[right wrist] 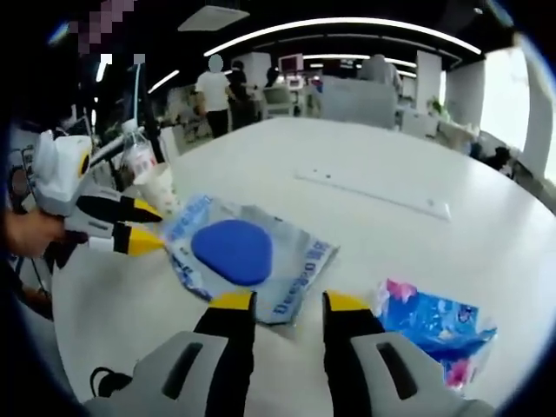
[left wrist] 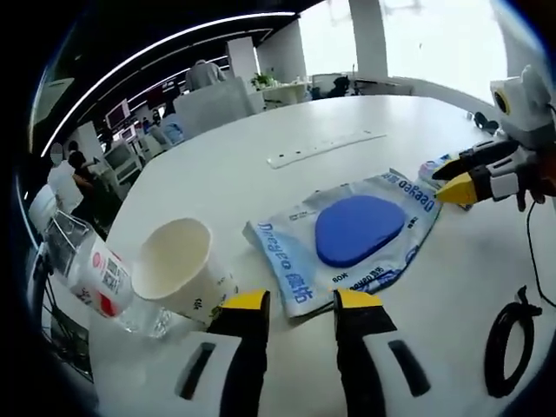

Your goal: Arrange the tabletop items into an orderly group along one side of the table until the central work area is clear of visible clutter.

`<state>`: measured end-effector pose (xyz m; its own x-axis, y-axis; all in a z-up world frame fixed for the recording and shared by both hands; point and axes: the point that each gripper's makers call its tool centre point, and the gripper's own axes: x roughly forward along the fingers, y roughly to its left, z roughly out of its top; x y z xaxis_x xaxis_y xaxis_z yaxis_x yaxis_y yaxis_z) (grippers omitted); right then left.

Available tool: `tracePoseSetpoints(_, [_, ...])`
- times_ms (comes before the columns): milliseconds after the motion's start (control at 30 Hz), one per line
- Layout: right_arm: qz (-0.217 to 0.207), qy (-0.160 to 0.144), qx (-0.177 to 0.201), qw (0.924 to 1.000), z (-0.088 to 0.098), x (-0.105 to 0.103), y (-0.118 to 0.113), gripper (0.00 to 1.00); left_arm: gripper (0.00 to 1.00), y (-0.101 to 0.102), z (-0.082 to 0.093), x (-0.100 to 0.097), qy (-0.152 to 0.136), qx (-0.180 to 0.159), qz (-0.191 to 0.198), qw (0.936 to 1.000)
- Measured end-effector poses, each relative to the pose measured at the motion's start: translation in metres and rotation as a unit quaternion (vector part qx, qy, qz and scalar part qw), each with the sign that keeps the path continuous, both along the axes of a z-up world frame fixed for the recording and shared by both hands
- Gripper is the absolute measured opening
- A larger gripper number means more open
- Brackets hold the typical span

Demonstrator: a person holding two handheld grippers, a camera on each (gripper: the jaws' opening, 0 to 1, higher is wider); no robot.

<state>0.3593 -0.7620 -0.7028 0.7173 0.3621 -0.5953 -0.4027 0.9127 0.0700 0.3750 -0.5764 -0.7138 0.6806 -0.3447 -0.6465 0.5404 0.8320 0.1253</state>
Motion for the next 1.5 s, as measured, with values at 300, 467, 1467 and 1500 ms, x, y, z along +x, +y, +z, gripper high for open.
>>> tracePoseSetpoints(300, [-0.004, -0.008, 0.002, 1.0000, 0.012, -0.003, -0.004, 0.31, 0.31, -0.003, 0.009, -0.005, -0.007, 0.000, -0.010, 0.9999])
tracePoseSetpoints(467, [-0.005, -0.010, 0.000, 0.9999, 0.016, -0.004, -0.004, 0.33, 0.33, -0.006, 0.013, -0.008, -0.007, -0.005, -0.016, 0.9998])
tracePoseSetpoints(1467, [-0.003, -0.041, -0.008, 0.9991, 0.063, -0.018, -0.011, 0.45, 0.47, -0.025, 0.054, -0.033, -0.017, -0.033, -0.044, 0.9983])
tracePoseSetpoints(1500, [-0.003, -0.043, -0.008, 0.9991, 0.065, -0.020, -0.012, 0.46, 0.48, -0.026, 0.055, -0.034, -0.018, -0.034, -0.045, 0.9983])
